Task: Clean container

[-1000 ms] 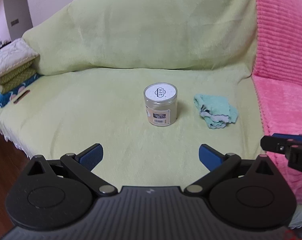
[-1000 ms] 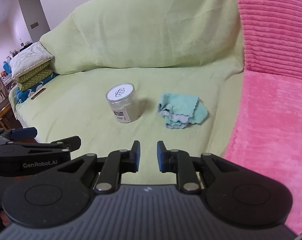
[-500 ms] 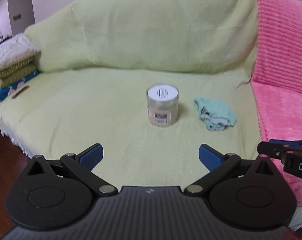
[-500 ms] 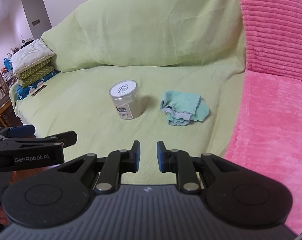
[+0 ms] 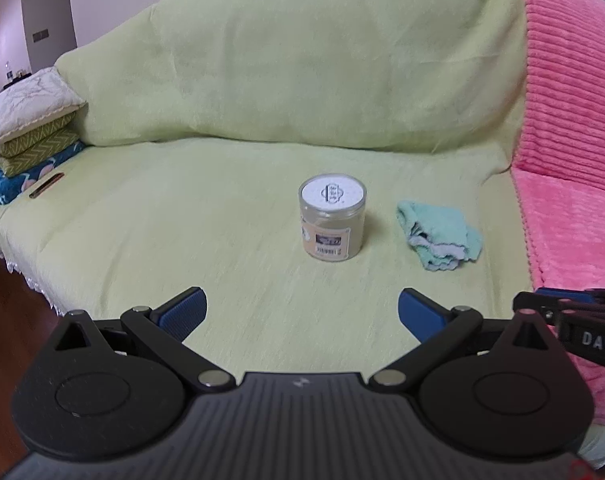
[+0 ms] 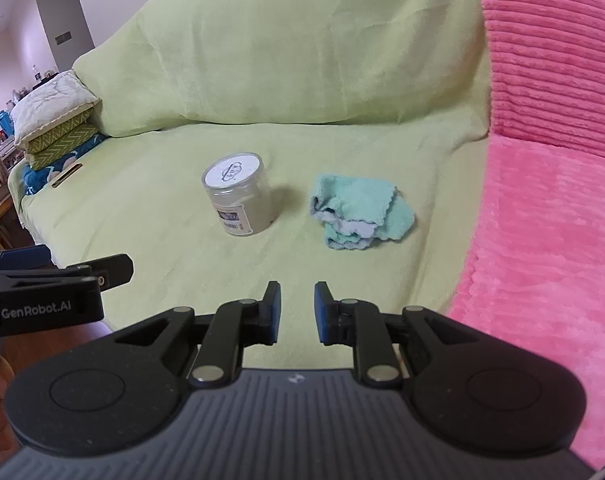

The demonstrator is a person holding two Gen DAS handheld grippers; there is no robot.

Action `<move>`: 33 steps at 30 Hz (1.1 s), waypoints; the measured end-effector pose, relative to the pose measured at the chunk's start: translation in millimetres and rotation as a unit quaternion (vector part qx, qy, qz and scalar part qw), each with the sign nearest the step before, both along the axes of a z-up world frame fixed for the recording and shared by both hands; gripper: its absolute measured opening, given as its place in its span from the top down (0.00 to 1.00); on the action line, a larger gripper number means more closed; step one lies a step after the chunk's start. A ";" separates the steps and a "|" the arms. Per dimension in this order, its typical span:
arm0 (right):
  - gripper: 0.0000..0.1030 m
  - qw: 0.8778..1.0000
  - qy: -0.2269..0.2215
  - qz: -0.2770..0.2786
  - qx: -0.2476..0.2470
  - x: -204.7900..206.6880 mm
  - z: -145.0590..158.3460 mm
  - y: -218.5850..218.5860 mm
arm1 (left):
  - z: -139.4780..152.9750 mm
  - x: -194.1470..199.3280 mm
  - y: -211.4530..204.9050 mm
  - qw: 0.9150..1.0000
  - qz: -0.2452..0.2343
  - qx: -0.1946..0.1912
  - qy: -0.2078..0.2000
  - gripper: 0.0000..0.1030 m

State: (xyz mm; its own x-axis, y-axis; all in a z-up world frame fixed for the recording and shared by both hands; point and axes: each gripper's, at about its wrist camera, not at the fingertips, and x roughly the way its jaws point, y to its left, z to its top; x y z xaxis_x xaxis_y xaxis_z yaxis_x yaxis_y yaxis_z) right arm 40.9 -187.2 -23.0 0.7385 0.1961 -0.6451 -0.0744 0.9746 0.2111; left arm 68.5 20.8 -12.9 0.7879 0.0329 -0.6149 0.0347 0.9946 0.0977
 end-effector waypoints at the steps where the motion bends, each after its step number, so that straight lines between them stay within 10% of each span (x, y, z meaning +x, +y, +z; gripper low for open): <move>1: 0.84 1.000 0.000 0.001 -0.001 1.3 -0.2 0.4 | 0.4 0.0 -0.2 1.000 0.000 -0.001 0.000 0.00; 33: 0.84 0.998 0.017 0.037 -0.048 27.8 -10.9 29.4 | -15.6 0.7 15.0 1.000 0.017 0.001 0.016 0.00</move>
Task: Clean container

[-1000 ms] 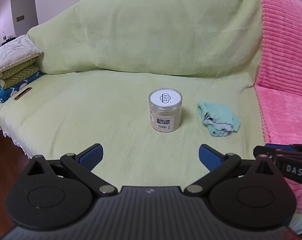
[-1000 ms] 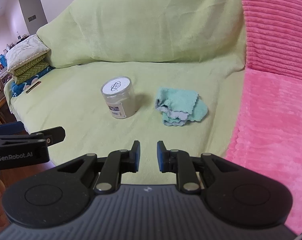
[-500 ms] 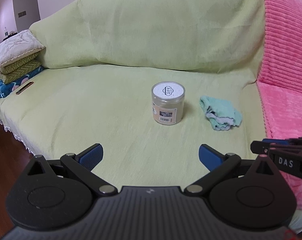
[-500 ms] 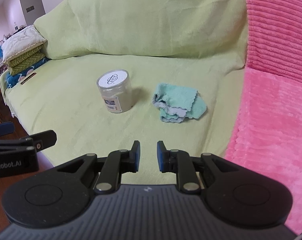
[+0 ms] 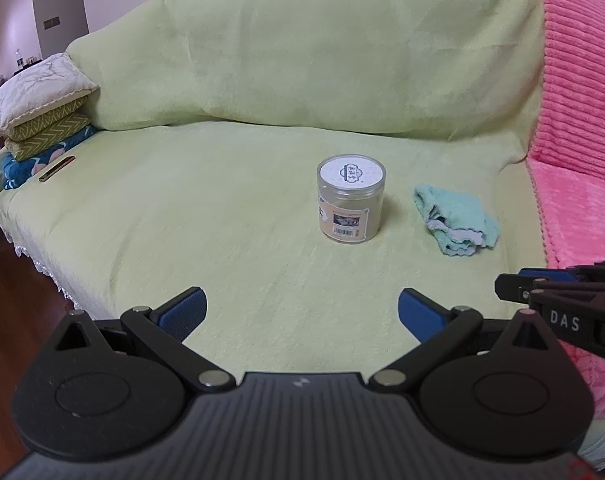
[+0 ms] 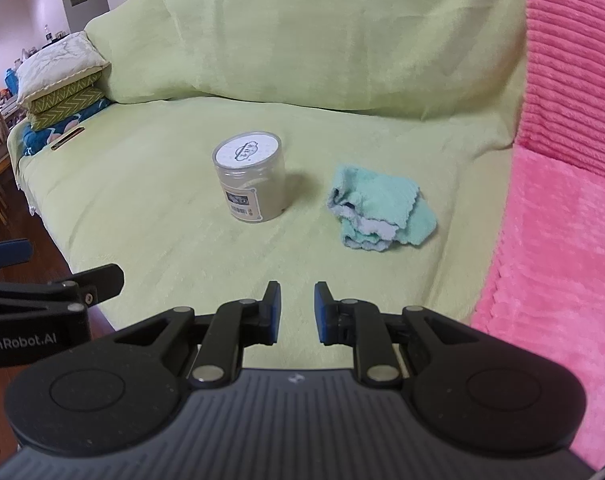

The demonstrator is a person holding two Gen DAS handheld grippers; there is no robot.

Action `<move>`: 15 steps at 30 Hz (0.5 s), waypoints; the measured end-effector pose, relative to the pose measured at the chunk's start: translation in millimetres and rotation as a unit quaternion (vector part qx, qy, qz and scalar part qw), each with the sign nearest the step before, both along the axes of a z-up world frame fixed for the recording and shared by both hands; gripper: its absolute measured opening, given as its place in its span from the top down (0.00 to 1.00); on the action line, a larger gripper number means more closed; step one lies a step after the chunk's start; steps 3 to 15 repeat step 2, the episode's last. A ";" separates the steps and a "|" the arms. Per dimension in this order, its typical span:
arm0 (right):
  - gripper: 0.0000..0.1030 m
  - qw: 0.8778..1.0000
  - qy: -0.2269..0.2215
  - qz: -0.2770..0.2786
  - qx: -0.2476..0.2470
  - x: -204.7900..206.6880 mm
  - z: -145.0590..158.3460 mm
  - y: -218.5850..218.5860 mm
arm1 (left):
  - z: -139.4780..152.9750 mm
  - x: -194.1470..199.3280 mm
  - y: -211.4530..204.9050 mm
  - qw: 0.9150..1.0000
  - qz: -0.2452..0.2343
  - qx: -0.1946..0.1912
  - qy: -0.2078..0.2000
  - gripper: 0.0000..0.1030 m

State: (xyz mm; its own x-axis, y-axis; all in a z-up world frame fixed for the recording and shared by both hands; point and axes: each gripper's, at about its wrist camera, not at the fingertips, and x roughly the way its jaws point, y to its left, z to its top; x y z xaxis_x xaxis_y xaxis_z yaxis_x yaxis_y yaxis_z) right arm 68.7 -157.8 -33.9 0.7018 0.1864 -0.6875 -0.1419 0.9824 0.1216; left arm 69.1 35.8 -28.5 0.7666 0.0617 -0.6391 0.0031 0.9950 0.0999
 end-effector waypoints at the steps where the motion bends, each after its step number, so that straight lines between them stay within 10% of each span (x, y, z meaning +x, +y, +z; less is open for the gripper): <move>1: 0.84 1.000 0.000 0.002 -0.002 1.0 0.1 1.3 | -0.3 0.3 0.5 1.000 0.000 0.000 0.001 0.00; 15: 0.84 1.000 -0.001 0.003 -0.003 1.8 0.3 2.5 | -0.5 0.7 1.1 1.000 0.000 0.001 0.001 0.00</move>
